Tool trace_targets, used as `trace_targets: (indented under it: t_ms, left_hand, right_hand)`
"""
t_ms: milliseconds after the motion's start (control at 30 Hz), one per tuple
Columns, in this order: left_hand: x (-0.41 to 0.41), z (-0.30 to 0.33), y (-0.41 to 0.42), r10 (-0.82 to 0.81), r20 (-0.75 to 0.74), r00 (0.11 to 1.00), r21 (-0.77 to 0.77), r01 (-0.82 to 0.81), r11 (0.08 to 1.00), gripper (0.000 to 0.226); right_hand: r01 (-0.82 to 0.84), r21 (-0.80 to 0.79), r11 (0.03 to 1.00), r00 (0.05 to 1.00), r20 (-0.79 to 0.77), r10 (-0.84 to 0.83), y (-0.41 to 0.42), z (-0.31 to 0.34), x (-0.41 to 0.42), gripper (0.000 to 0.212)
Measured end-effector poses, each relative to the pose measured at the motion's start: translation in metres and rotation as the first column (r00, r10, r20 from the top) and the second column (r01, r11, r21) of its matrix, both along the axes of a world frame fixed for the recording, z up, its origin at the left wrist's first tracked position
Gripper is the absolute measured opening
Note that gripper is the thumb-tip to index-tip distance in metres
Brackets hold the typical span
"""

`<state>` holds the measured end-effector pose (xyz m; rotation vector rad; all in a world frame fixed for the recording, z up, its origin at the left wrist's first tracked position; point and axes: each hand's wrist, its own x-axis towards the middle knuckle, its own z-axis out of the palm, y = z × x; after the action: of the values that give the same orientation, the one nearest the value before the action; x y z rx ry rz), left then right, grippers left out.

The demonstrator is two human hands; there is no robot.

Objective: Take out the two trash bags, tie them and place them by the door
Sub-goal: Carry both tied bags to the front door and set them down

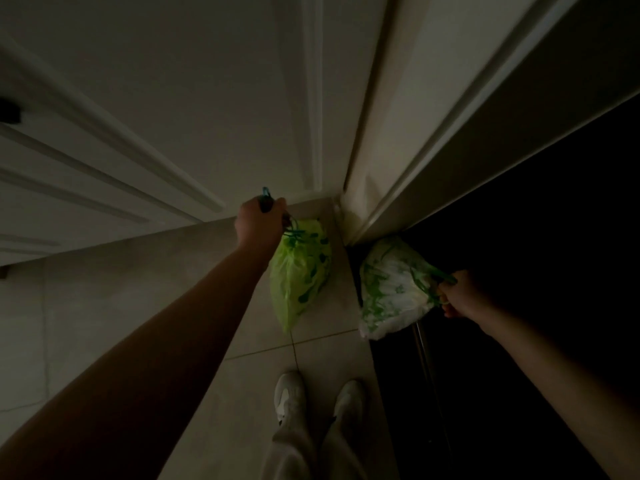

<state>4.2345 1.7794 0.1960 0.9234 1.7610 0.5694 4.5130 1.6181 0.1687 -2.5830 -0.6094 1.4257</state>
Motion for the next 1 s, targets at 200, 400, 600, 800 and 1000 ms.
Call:
trace_targets:
  t_ms: [200, 400, 600, 800, 1000]
  left_hand:
    - [0.028, 0.014, 0.022, -0.058, 0.001, 0.998, 0.093, 0.057, 0.994, 0.023]
    - [0.072, 0.023, 0.024, -0.413, -0.127, 0.902, 0.053, 0.422, 0.905, 0.028]
    - [0.085, 0.019, 0.019, -0.544, -0.239, 0.804, 0.013, 0.563, 0.826, 0.026]
    - [0.074, 0.012, 0.010, -0.596, -0.350, 0.723, 0.006, 0.638, 0.770, 0.022]
    - [0.066, 0.018, 0.006, -0.626, -0.394, 0.673, 0.010, 0.684, 0.729, 0.023]
  right_hand:
    - [0.160, 0.077, 0.984, 0.987, -0.040, -0.157, 0.010, -0.014, -0.004, 0.028]
    - [0.153, 0.218, 0.964, 0.988, -0.025, -0.151, 0.049, -0.016, -0.004, 0.024]
    - [0.116, 0.270, 0.956, 0.986, 0.082, -0.143, 0.066, -0.007, 0.014, 0.034]
    - [0.067, 0.179, 0.982, 0.983, 0.157, -0.096, 0.059, -0.009, 0.021, 0.036]
    - [0.126, 0.216, 0.968, 0.983, 0.101, -0.151, 0.066, -0.003, 0.030, 0.036]
